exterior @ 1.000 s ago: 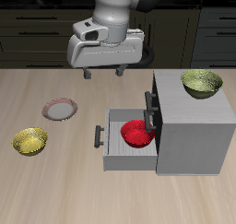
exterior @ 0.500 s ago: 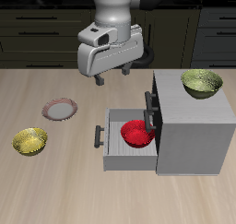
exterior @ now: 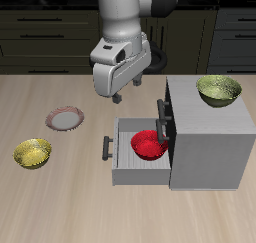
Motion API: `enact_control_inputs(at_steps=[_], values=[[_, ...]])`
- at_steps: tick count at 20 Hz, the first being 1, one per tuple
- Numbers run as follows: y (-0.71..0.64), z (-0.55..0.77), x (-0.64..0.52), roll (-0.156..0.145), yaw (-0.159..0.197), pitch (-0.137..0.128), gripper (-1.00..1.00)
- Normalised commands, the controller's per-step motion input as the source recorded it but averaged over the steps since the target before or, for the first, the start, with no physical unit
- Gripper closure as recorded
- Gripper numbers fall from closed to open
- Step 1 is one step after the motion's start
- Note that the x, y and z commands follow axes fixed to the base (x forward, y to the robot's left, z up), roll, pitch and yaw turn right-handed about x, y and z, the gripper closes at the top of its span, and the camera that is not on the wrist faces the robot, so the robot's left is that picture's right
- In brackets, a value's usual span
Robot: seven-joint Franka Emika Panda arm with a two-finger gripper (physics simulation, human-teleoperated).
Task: Place the red bowl on the plate
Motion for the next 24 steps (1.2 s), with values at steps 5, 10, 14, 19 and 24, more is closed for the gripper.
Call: enact_control_inputs(at_steps=[5, 10, 14, 19, 24], values=[[0.07, -0.02, -0.03, 0.035, 0.25, -0.023, -1.0], [-0.04, -0.15, -0.05, 0.026, 0.19, 0.062, -1.0], [0.06, -0.22, -0.07, 0.05, 0.19, 0.078, -1.0], [0.03, 0.01, -0.06, 0.026, 0.113, 0.01, -1.0], [-0.08, 0.02, -0.07, -0.01, 0.072, -0.022, -1.0]])
